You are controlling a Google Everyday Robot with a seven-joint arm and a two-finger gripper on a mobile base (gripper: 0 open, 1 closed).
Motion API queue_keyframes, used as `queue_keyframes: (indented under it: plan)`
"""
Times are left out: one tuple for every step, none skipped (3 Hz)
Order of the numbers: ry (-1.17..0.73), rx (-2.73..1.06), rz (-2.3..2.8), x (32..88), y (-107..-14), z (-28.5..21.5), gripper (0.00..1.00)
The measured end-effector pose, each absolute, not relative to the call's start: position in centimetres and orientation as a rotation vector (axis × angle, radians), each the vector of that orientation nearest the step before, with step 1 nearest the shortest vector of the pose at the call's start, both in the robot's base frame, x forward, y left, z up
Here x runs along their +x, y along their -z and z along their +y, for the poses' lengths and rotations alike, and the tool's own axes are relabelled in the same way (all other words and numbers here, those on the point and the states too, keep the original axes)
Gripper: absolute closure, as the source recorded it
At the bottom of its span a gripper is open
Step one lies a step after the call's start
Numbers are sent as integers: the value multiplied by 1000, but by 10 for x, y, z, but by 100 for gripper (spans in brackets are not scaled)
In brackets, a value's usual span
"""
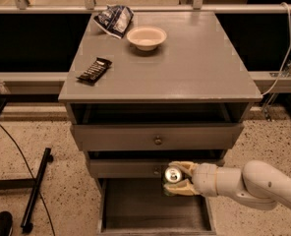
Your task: Place green can into bottom drawer
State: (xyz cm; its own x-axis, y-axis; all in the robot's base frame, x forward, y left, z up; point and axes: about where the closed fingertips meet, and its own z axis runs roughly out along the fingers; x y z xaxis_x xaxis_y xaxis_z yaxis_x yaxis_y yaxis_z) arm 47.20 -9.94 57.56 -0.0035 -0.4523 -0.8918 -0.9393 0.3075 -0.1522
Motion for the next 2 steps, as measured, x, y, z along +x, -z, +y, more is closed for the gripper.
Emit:
queue_keyframes:
  plan:
    - [-640,-1315,1699,469,-519,-104,100]
    - [-635,-1322,1752,459,-452,-112,100]
